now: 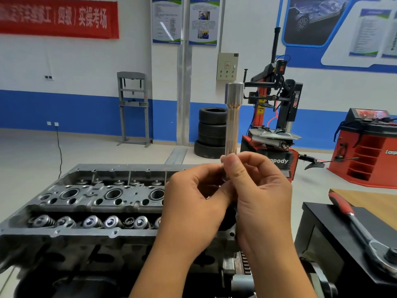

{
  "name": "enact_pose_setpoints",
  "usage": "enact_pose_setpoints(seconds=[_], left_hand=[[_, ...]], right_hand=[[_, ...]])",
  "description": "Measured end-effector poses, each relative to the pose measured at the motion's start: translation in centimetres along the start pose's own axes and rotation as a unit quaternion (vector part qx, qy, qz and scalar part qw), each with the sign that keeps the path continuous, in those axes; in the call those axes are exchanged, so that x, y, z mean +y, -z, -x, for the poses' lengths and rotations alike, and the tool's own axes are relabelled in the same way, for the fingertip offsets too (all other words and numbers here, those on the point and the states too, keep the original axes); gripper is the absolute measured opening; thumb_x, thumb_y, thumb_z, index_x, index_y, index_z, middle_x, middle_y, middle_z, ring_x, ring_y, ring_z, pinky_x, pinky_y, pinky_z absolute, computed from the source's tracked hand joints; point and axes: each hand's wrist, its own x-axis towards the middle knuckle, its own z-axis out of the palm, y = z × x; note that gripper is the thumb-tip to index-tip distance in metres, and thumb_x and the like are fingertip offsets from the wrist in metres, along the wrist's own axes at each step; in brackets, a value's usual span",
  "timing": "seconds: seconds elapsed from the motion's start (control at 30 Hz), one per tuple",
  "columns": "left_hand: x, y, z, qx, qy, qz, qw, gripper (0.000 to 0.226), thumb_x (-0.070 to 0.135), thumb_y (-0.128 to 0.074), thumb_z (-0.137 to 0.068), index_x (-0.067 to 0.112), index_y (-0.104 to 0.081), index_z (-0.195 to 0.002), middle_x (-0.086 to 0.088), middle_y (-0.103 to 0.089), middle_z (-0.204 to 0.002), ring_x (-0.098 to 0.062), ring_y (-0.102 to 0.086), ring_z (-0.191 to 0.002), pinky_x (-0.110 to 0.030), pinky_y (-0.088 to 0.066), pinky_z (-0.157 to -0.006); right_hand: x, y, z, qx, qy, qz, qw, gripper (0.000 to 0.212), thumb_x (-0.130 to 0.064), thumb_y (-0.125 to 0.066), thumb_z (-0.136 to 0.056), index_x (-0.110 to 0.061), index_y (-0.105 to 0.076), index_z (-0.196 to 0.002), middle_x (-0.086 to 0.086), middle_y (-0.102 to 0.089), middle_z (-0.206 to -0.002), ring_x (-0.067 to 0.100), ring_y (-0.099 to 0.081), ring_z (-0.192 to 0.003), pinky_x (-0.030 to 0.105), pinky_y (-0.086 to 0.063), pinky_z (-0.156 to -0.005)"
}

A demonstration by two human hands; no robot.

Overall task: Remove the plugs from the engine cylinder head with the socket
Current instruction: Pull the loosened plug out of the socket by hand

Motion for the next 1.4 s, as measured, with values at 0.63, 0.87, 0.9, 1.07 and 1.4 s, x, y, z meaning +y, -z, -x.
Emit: enact_pose_setpoints(seconds=[0.63, 0.87, 0.9, 1.07, 1.4], left_hand=[[0.1, 0.5, 0.1, -0.056, 0.0, 0.018, 0.998, 0.027, 0.021, -0.063, -0.104, 0.037, -0.073, -0.123, 0.006, -0.079, -0.106, -0.016, -0.077, -0.099, -0.04, -0.063, -0.081], [0.1, 0.5, 0.4, -0.023, -0.016, -0.001, 1.0, 0.016, 0.025, -0.08, -0.088, 0.033, -0.08, -0.101, 0.01, -0.08, -0.091, -0.009, -0.077, -0.082, -0.023, -0.061, -0.067], [0.1, 0.6, 0.3, -0.036, -0.019, 0.002, 0.999, 0.016, 0.022, -0.077, -0.092, 0.032, -0.08, -0.105, 0.01, -0.08, -0.095, -0.009, -0.077, -0.088, -0.024, -0.062, -0.073], [0.5, 0.8, 0.2, -0.102, -0.007, 0.017, 0.995, 0.025, 0.022, -0.054, -0.108, 0.029, -0.077, -0.116, 0.002, -0.08, -0.104, -0.017, -0.076, -0.1, -0.035, -0.064, -0.083], [-0.3, 0.4, 0.0, -0.039, -0.013, 0.002, 0.999, 0.013, 0.023, -0.068, -0.101, 0.028, -0.076, -0.11, 0.01, -0.08, -0.1, -0.008, -0.077, -0.095, -0.021, -0.06, -0.073]], right_hand=[[0.2, -0.1, 0.2, -0.003, -0.015, -0.02, 1.0, 0.021, -0.035, -0.072, -0.086, -0.016, -0.08, -0.089, 0.007, -0.075, -0.081, 0.018, -0.073, -0.076, 0.031, -0.061, -0.065], [0.0, 0.0, 0.5, -0.026, 0.011, -0.032, 0.999, 0.022, -0.032, -0.086, -0.076, -0.018, -0.072, -0.083, 0.001, -0.073, -0.069, 0.014, -0.072, -0.062, 0.024, -0.057, -0.056], [0.0, 0.0, 0.5, -0.029, 0.019, -0.021, 0.999, 0.022, -0.034, -0.085, -0.078, -0.018, -0.072, -0.084, 0.0, -0.072, -0.068, 0.013, -0.071, -0.062, 0.024, -0.057, -0.057], [0.6, -0.2, 0.5, -0.027, 0.057, 0.041, 0.997, 0.022, -0.04, -0.071, -0.092, -0.018, -0.073, -0.09, -0.002, -0.068, -0.073, 0.007, -0.064, -0.068, 0.02, -0.052, -0.059], [0.8, 0.2, 0.3, -0.007, 0.024, 0.017, 1.0, 0.011, -0.027, -0.077, -0.09, -0.019, -0.07, -0.093, 0.018, -0.074, -0.093, 0.028, -0.07, -0.079, 0.047, -0.063, -0.075]])
